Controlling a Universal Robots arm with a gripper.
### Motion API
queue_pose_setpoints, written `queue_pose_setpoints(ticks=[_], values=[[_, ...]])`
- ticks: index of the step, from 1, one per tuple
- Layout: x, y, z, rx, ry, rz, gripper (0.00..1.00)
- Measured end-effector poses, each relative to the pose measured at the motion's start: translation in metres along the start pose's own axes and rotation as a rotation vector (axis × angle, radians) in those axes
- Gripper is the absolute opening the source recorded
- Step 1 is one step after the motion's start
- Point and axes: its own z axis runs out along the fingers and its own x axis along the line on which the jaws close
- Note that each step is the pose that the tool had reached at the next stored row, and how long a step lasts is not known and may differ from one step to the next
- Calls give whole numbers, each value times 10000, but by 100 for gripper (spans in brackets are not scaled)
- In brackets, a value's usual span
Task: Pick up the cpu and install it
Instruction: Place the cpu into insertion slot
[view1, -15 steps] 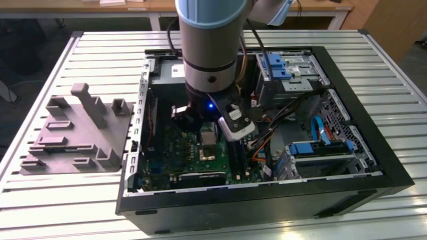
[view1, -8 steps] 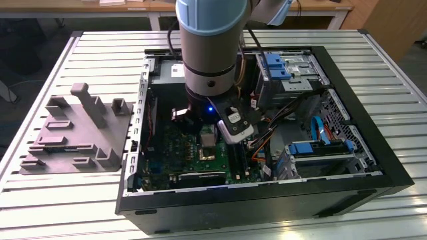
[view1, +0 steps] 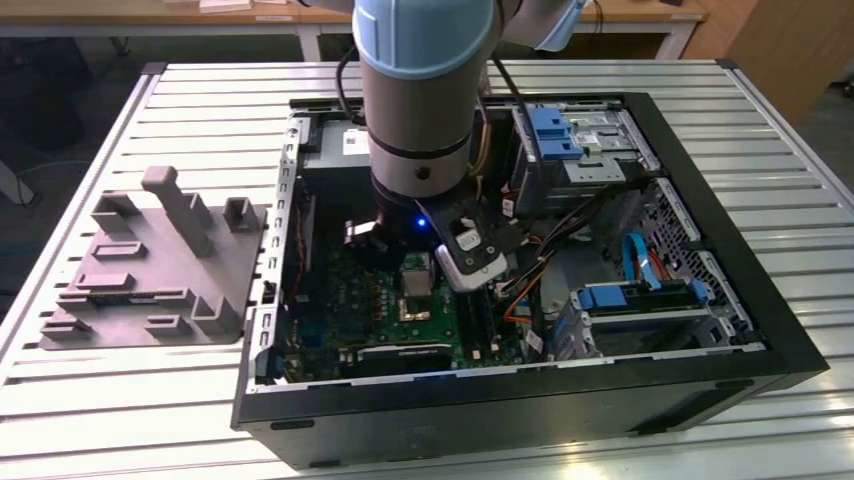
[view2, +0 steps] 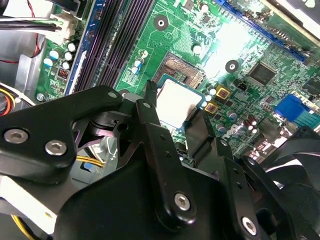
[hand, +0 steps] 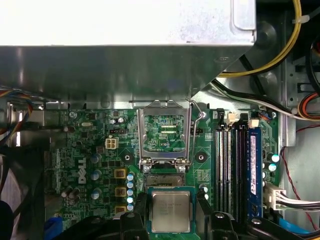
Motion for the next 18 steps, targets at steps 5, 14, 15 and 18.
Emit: queue_pose_setpoints(ticks=[5, 14, 15, 18], values=[[0, -4, 6, -3, -2, -1, 47], [0, -13, 49, -1, -1, -1, 47], [0, -14, 57, -1, 0, 0, 47], [0, -27, 71, 0, 0, -1, 47]])
